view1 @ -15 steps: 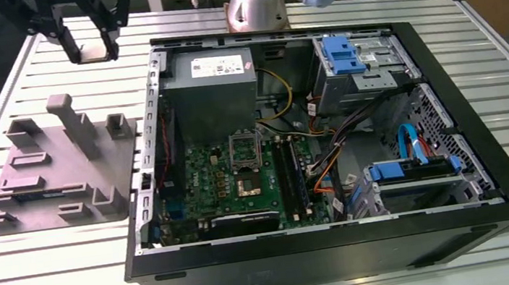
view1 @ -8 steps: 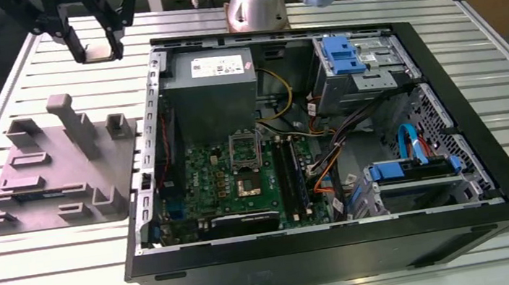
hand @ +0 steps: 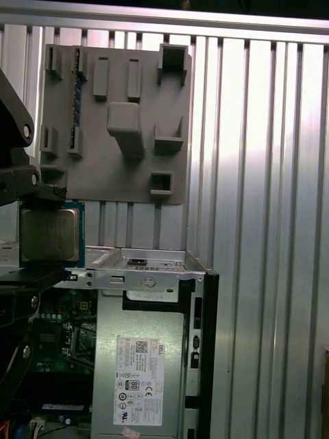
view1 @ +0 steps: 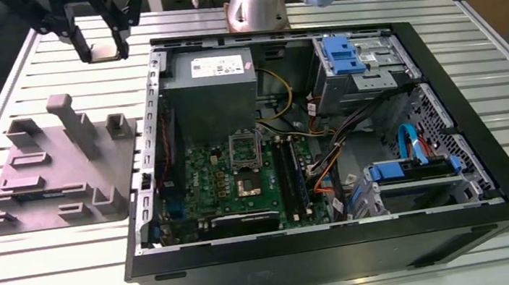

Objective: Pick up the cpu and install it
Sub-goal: 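Pick up the cpu and move it towards the insertion slot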

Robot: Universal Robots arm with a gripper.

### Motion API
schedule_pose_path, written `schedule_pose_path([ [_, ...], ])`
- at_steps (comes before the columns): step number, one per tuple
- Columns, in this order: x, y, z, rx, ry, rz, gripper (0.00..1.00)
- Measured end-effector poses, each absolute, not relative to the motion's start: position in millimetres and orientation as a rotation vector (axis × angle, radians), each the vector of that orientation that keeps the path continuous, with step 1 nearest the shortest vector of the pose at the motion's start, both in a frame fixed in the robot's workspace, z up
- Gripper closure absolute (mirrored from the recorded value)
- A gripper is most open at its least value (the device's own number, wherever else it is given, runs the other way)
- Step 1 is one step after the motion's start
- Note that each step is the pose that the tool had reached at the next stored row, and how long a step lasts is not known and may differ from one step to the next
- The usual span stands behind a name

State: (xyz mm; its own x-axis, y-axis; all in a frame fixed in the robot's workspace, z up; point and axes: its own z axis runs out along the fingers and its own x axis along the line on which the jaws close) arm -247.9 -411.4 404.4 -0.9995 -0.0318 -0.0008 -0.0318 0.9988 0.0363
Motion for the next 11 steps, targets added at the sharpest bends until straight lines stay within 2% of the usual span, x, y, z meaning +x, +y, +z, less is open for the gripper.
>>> schedule_pose_path([
  [11, -238.9, -411.4, 404.4, -0.05, 3.14, 0.057, 0.53],
])
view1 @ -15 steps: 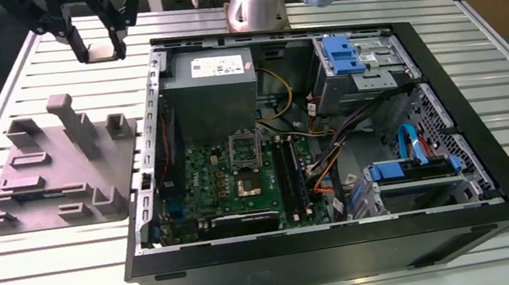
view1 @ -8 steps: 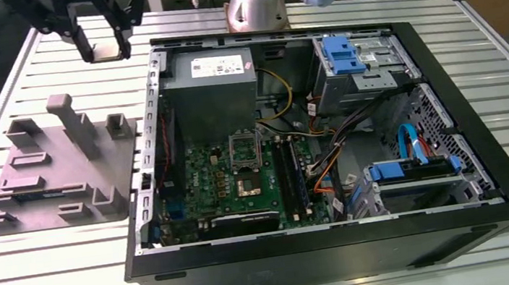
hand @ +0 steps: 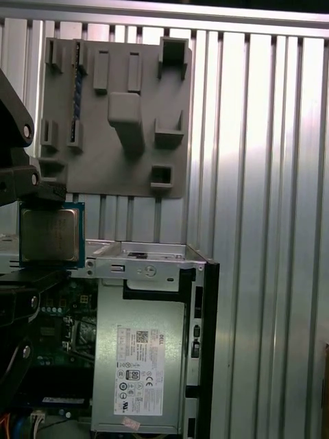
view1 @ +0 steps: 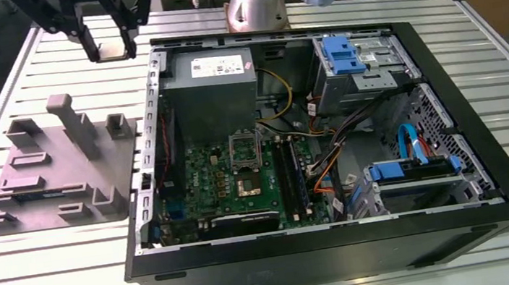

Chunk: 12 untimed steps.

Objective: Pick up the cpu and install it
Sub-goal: 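Pick up the cpu and move it towards the insertion slot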

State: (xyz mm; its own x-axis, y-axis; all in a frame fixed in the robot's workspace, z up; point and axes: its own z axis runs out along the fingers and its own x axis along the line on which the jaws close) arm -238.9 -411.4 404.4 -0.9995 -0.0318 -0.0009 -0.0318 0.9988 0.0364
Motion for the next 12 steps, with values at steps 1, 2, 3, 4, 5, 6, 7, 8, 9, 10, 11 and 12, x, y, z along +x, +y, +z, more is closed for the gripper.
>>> schedule_pose_path([
  [1, -238.0, -411.4, 404.4, -0.05, 3.14, 0.057, 0.53],
  [2, -237.2, -411.4, 404.4, -0.05, 3.14, 0.057, 0.53],
  [3, -236.4, -411.4, 404.4, -0.05, 3.14, 0.057, 0.53],
  [4, -235.6, -411.4, 404.4, -0.05, 3.14, 0.057, 0.53],
  [5, -234.8, -411.4, 404.4, -0.05, 3.14, 0.057, 0.53],
  [6, -233.9, -411.4, 404.4, -0.05, 3.14, 0.057, 0.53],
  [7, -233.1, -411.4, 404.4, -0.05, 3.14, 0.057, 0.53],
  [8, -232.3, -411.4, 404.4, -0.05, 3.14, 0.057, 0.53],
  [9, -231.5, -411.4, 404.4, -0.05, 3.14, 0.057, 0.53],
  [10, -230.8, -411.4, 404.4, -0.05, 3.14, 0.057, 0.53],
  [11, -230.0, -411.4, 404.4, -0.05, 3.14, 0.057, 0.53],
  [12, -229.3, -411.4, 404.4, -0.05, 3.14, 0.057, 0.53],
])
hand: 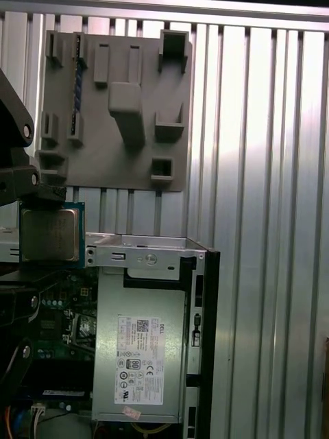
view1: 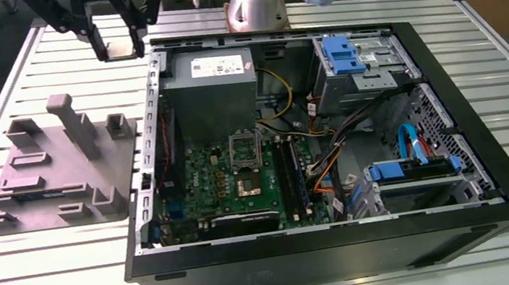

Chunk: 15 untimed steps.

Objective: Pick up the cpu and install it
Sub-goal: 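Pick up the cpu and move it towards the insertion slot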

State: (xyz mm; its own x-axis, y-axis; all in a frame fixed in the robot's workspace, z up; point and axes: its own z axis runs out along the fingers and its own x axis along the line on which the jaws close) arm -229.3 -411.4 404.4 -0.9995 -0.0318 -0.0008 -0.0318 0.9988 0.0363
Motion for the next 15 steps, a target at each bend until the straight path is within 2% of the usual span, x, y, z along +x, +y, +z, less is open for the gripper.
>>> schedule_pose_path([
  [15, -217.9, -411.4, 404.4, -0.05, 3.14, 0.057, 0.53],
])
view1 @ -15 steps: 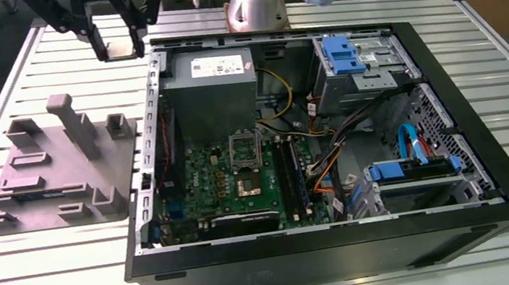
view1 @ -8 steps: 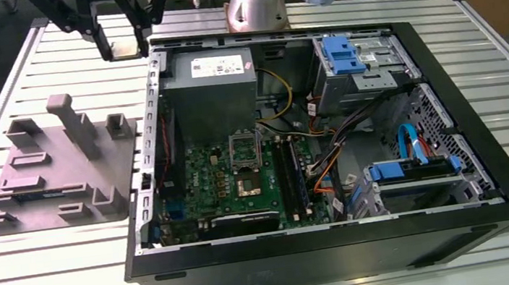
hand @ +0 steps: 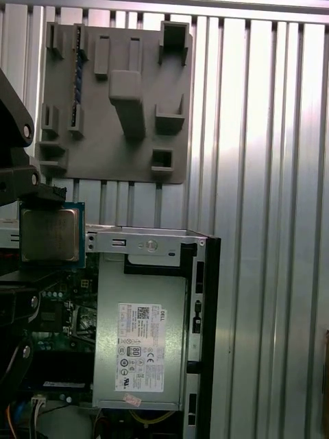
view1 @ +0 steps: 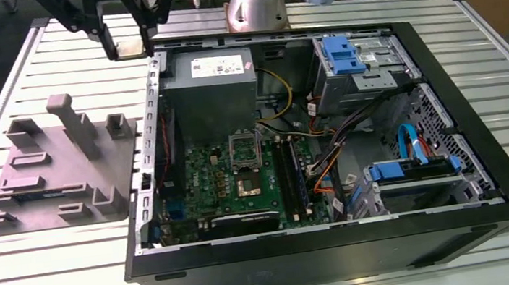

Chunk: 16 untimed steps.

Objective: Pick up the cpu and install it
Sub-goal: 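Pick up the cpu and move it towards the insertion slot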

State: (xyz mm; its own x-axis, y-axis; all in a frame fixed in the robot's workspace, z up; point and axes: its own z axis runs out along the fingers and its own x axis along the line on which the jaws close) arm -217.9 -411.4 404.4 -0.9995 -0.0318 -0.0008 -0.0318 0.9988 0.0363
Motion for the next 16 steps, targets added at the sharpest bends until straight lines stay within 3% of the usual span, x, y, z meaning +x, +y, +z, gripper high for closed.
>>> schedule_pose_path([
  [16, -206.0, -411.4, 404.4, -0.05, 3.14, 0.057, 0.53],
])
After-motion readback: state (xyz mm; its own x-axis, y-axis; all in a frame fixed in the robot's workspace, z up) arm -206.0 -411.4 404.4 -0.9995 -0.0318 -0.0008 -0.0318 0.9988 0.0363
